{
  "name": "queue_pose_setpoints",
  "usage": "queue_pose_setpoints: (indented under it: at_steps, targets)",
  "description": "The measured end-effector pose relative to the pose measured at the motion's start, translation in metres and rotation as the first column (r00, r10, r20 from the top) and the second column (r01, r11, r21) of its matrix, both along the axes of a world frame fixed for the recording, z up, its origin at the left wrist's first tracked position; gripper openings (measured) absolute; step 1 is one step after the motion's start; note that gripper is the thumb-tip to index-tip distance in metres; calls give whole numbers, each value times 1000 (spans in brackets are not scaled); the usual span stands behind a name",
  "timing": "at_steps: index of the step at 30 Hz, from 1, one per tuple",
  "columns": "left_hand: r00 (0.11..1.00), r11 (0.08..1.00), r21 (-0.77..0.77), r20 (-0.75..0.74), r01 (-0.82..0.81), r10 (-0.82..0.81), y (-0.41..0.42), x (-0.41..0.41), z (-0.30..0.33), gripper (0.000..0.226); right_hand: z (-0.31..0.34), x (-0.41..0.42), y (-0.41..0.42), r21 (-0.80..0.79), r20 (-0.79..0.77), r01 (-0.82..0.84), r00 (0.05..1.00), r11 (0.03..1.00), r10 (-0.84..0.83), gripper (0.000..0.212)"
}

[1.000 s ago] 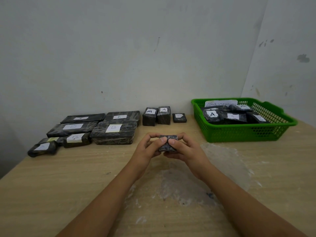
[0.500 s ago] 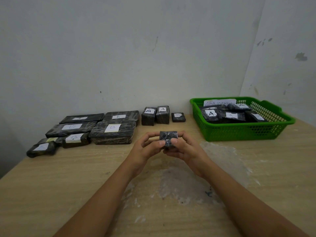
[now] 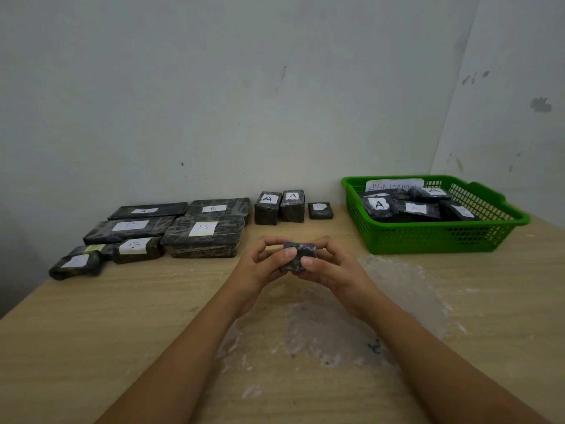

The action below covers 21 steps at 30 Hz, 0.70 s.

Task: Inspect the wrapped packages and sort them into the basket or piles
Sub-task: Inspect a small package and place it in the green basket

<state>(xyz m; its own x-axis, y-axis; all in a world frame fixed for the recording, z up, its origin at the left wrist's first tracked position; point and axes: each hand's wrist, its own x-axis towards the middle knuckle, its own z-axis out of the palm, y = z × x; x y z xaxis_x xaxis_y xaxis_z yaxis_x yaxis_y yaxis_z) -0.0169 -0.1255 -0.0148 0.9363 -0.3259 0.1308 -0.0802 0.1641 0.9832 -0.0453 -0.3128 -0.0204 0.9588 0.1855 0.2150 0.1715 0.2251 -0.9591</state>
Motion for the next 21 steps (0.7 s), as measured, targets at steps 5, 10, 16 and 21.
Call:
queue_pose_setpoints:
  at_steps: [5,10,16,21]
  targets:
    - [1000,1000,-4,22,-10,10,-2,-1,-2,55,5,-1,-1,19,-66,14,998,1000,-13,35]
    - [998,1000,-4,53,-26,26,-3,0,-4,44,7,0,2,44,-75,66,995,997,-62,31]
    - [999,1000,-14,36,19,-19,1,-1,-3,39,5,2,0,48,-53,65,997,997,-63,25]
    - [999,998,32,1,49,-49,2,-2,-2,56,-1,5,-4,19,-46,59,997,998,-58,31]
